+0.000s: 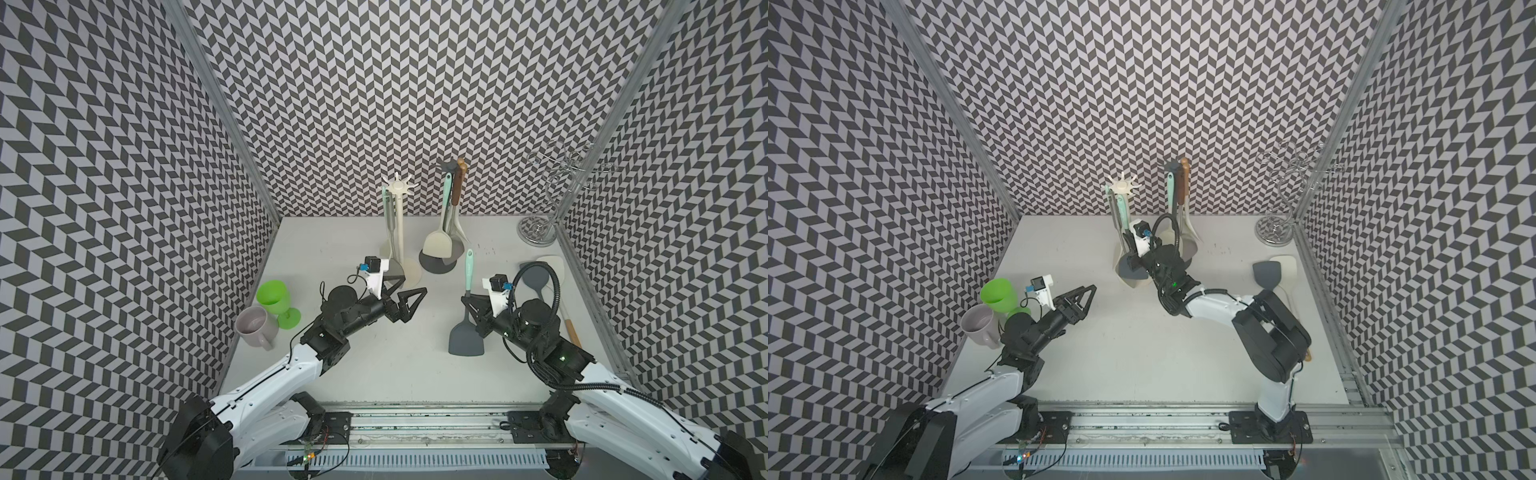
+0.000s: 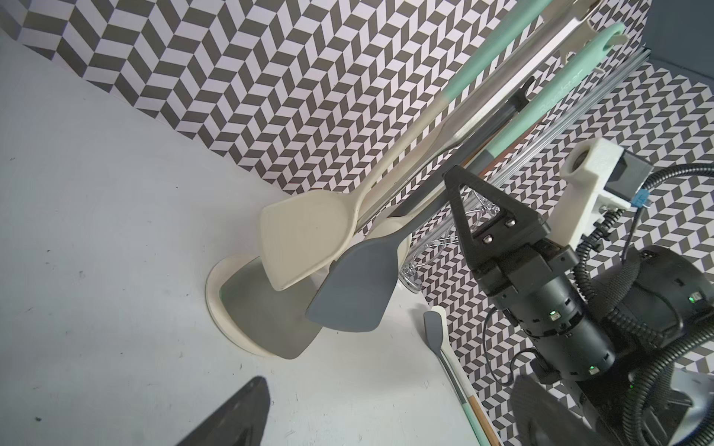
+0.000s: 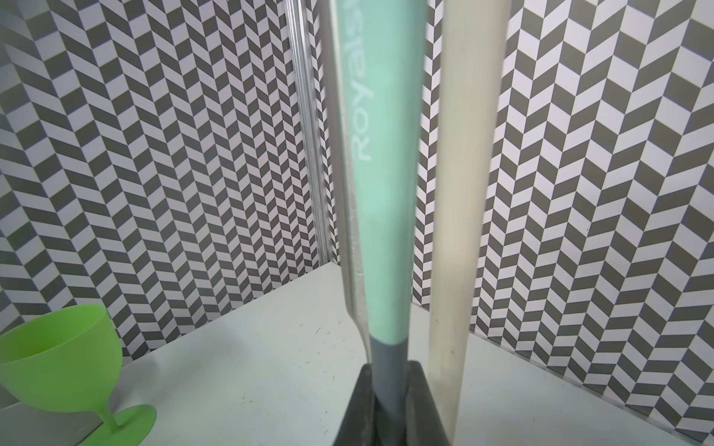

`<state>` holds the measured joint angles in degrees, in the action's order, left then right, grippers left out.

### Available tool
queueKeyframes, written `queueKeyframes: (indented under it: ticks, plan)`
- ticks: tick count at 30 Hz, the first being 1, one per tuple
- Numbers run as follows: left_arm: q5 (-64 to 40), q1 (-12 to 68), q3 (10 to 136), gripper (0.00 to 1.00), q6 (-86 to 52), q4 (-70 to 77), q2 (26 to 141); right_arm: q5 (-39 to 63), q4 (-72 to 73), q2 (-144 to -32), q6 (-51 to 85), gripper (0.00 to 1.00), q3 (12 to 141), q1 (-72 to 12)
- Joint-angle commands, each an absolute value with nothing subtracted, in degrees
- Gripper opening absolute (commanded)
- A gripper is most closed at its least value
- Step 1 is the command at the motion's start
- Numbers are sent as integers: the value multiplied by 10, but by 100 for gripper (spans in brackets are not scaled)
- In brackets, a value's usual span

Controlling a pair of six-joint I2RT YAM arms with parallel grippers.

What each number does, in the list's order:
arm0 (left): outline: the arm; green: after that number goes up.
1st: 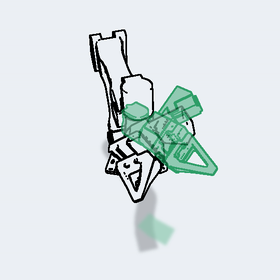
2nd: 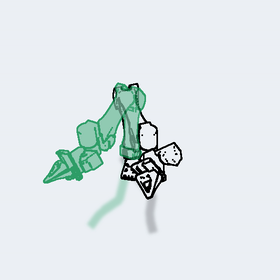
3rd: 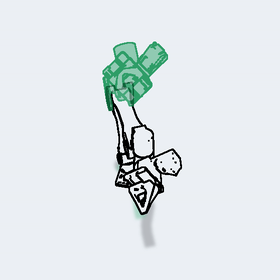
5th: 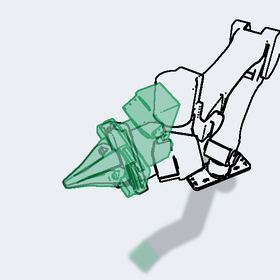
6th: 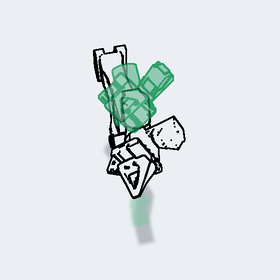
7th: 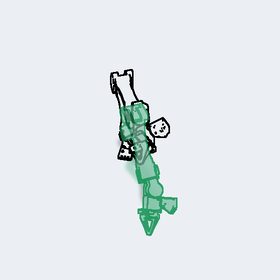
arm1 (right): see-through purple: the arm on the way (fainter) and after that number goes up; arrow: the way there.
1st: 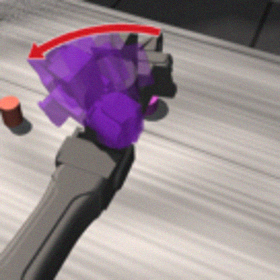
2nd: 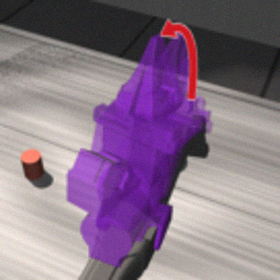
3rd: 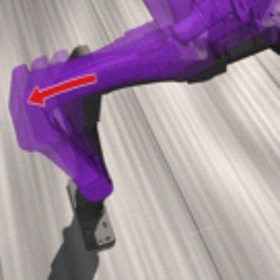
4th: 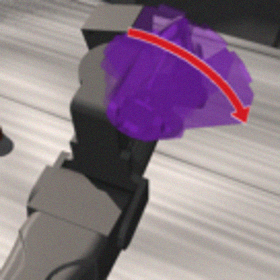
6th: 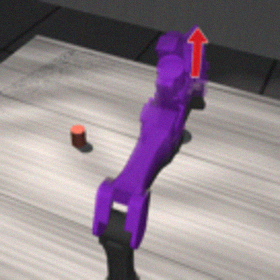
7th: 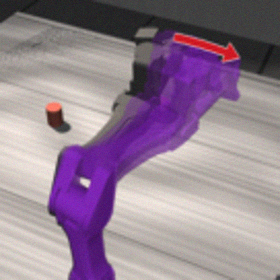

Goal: Take the spatula off the kitchen utensil rack
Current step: Take off the spatula from the rack, then place the spatula at the center of the board.

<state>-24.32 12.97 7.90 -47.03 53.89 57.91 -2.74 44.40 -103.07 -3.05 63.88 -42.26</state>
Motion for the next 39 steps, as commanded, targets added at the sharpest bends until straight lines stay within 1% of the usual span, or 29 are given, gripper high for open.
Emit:
queueKeyframes:
  ticks: [1, 14, 18, 25, 32, 39]
  plan:
    - [-241, 126, 72, 99, -455, 531, 566, -29, 478, -985, -40, 0, 626, -425]
    - [-240, 131, 69, 99, -446, 530, 555, 29, 460, -897, -47, 0, 555, -425]
    - [-239, 134, 70, 99, -440, 530, 553, 43, 413, -874, -53, 0, 554, -425]
    - [-234, 147, 73, 99, -425, 518, 530, 40, 309, -795, -46, 0, 522, -425]
    - [-214, 186, 82, 99, -395, 506, 521, 33, 234, -721, -41, 0, 469, -425]
    - [-174, 262, 108, 99, -334, 471, 520, 55, 155, -641, -23, 0, 416, -425]
